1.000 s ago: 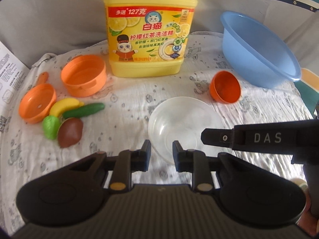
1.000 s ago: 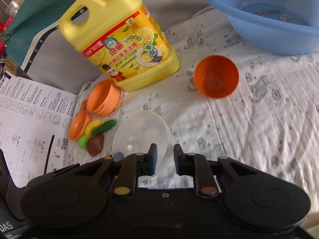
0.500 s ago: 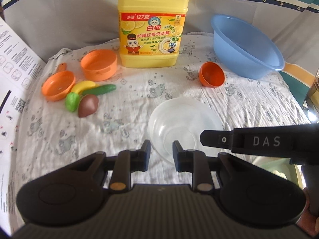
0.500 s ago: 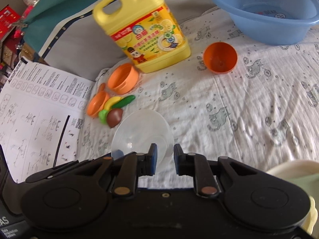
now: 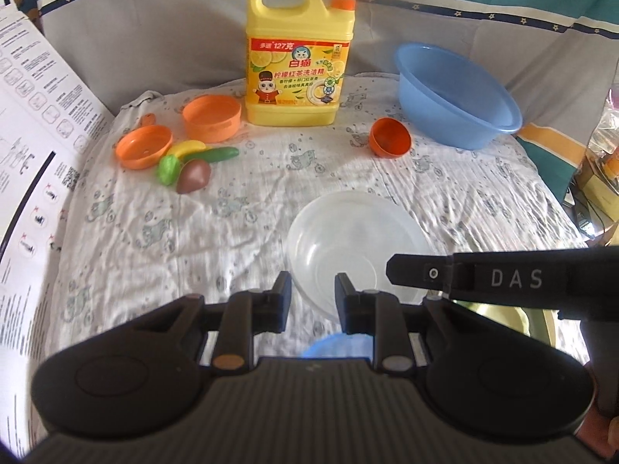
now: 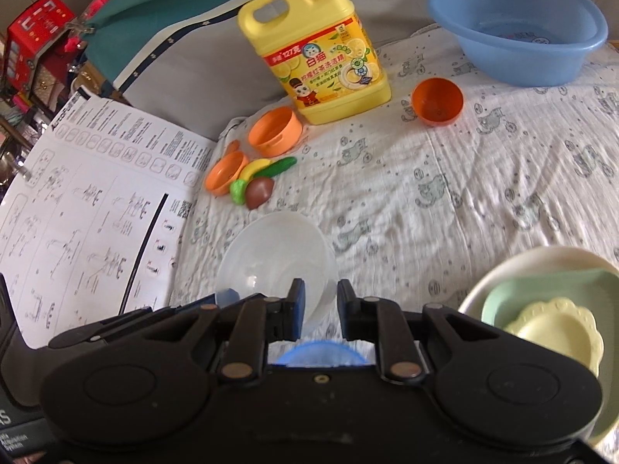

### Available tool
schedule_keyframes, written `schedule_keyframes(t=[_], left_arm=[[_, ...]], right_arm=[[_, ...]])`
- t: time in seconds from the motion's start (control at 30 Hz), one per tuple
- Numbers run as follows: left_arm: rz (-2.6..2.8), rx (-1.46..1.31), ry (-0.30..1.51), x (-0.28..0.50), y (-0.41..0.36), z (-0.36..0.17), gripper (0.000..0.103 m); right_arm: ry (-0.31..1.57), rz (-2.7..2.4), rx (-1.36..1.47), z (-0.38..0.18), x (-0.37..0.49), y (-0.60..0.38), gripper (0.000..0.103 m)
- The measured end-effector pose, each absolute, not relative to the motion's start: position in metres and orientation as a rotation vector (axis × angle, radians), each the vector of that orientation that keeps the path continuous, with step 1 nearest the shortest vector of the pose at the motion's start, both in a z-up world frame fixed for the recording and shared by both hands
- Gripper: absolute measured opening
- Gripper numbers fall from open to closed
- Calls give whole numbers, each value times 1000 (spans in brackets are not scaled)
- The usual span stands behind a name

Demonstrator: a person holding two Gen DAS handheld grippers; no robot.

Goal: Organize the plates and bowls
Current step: 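Carry the clear bowl with both tools and lower it into the blue bowl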

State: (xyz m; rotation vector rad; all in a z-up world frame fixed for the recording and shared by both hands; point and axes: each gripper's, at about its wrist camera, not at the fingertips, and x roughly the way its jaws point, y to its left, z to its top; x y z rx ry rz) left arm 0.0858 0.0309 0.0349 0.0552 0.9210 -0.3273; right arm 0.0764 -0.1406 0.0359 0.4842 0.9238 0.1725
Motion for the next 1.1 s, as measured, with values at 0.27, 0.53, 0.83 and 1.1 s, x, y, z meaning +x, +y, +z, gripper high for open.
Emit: schedule_keyframes(t=[0.27, 0.53, 0.83, 1.1], left_arm=[[-325, 44, 918, 45, 36, 37, 23], [-332, 34, 943, 16, 43, 25, 24], [-318, 32, 991, 12, 48, 3, 24], [-323, 35, 1020, 19, 46, -8, 25]], right_arm=[[914, 186, 456, 43, 35, -137, 18], [950, 189, 440, 34, 16, -132, 18], [1006, 193, 420, 21, 19, -125, 18], [1037, 194, 414, 11, 25, -125, 18]])
